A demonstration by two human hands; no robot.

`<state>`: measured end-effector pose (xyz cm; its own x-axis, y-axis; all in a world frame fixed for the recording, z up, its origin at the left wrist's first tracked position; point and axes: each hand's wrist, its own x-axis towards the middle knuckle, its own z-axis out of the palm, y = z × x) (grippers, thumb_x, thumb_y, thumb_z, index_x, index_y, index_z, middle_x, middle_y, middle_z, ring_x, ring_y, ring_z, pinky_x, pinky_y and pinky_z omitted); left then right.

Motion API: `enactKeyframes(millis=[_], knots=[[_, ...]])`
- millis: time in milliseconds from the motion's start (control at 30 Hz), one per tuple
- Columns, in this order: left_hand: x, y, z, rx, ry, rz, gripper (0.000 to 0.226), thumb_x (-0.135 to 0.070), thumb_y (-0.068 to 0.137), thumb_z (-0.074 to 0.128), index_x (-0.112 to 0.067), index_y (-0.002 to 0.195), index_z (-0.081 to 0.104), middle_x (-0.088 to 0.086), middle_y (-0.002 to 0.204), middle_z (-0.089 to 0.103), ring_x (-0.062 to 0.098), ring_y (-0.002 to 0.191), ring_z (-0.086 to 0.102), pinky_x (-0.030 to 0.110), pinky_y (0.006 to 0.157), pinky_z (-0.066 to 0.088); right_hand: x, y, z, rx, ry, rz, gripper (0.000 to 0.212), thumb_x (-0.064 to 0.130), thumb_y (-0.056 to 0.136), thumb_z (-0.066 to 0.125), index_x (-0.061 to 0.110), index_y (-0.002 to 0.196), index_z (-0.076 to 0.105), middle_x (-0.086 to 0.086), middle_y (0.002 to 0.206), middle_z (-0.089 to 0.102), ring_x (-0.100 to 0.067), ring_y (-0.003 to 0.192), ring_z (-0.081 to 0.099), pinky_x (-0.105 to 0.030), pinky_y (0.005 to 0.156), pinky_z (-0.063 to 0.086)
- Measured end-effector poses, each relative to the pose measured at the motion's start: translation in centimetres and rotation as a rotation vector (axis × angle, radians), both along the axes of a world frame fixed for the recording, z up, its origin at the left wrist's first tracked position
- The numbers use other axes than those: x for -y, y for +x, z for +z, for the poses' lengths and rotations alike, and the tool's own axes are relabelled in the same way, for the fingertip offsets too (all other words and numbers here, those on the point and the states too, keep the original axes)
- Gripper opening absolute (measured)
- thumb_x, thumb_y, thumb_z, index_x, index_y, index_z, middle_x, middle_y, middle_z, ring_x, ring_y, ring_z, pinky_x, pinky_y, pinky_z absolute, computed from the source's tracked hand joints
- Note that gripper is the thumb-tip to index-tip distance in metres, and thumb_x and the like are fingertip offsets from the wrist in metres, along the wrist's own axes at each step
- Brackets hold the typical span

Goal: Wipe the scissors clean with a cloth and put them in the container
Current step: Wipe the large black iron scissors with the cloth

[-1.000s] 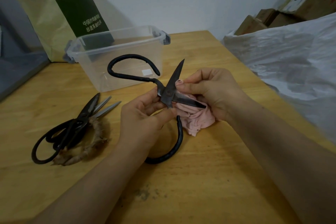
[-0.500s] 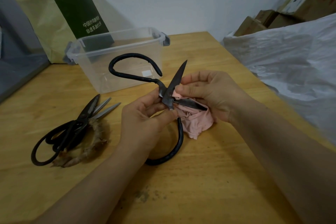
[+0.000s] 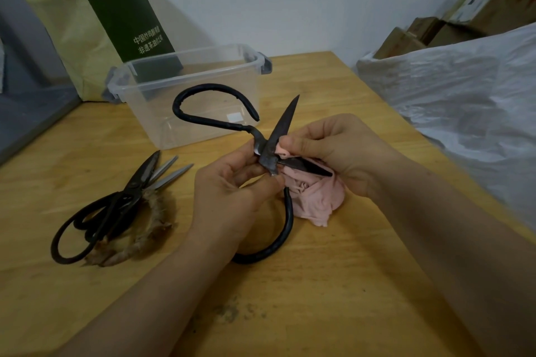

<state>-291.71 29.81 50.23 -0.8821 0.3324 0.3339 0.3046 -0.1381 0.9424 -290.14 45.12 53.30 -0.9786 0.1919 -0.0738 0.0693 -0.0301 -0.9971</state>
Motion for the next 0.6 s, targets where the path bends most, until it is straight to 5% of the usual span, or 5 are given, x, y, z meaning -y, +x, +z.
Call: enactKeyframes(millis=[200,400,600], knots=[[0.1,0.0,0.0,-0.031,-0.011,-0.017,0.05,0.016,0.069,0.07,-0.02,0.104,0.067,-0.004,0.094,0.074,0.011,0.083,0.069,0.023,0.074,0.056,-0.8,0.4,0.6,0.043,-0.173,0.102,0.031,0.004,0.054,0.074,-0.004,0.084,0.07,-0.016,0.073,0.071,-0.02,0.062,0.069,-0.025,0.056,0.057],[0.0,0.0,0.1,-0.071,-0.079,-0.011,0.05,0.014,0.072,0.069,-0.027,0.101,0.066,-0.008,0.092,0.074,0.008,0.083,0.069,0.022,0.078,0.055,0.1,0.1,0.1,0.001,-0.136,-0.053,0.027,0.006,0.047,0.077,0.0,0.072,0.07,-0.015,0.067,0.071,-0.021,0.058,0.068,-0.026,0.054,0.057],[-0.2,0.5,0.3,-0.083,-0.083,-0.013,0.051,0.014,0.07,0.071,-0.027,0.101,0.066,-0.007,0.091,0.074,0.009,0.079,0.068,0.017,0.068,0.053,-0.9,-0.4,0.9,-0.04,-0.354,-0.154,0.047,0.008,0.05,0.075,-0.007,0.094,0.068,-0.016,0.078,0.072,-0.021,0.065,0.07,-0.024,0.052,0.054]])
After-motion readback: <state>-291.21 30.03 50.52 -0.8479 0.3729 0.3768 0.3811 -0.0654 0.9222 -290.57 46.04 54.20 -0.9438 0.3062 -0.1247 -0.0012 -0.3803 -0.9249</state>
